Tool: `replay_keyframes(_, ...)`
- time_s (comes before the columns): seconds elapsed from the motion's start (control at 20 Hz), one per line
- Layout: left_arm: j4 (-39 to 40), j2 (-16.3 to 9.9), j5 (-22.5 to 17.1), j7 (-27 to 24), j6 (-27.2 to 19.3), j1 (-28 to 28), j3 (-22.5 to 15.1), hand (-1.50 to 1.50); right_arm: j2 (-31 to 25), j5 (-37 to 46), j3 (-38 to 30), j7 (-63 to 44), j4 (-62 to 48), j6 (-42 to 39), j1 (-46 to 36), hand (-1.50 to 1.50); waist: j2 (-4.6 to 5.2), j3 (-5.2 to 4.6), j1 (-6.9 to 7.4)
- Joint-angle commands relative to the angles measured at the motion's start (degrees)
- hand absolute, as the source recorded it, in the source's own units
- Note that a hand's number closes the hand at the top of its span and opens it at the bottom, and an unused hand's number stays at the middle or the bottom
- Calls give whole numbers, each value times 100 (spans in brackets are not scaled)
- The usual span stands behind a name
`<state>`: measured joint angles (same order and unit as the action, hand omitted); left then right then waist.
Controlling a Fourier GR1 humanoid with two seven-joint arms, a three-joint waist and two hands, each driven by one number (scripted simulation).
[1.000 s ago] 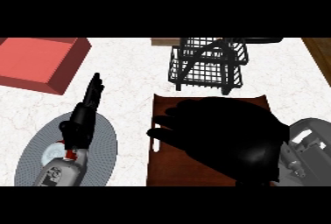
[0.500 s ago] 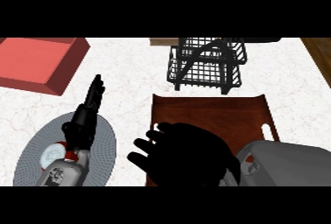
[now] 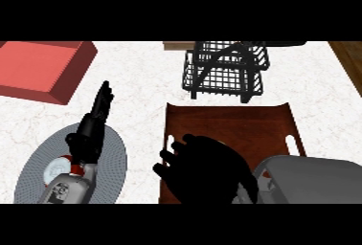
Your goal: Pick the squash from the tray and place it in the tiered basket
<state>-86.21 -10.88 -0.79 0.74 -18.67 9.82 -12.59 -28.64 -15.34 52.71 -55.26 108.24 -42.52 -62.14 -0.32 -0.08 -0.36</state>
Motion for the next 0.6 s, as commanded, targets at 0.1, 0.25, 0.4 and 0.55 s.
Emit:
replay_keyframes(0.1, -168, 85, 114, 105, -23, -42, -63, 0, -221, 679, 285, -369, 246, -419, 277, -150, 16, 9, 25)
replay_keyframes(0.25, -372, 0, 81, 117, 63, -237, -41, 0, -193, 717, 365, -656, 429, -429, 175, -150, 2, 5, 24)
replay_keyframes(0.4, -335, 234, 322, 197, -113, -221, -277, 0, 47, 1084, 441, -363, -105, -632, 157, -150, 21, 6, 59)
replay_keyframes(0.55, -59, -7, 97, 138, 171, 150, 210, 0, -54, 1279, 237, 55, 95, -1018, 311, -150, 28, 6, 33)
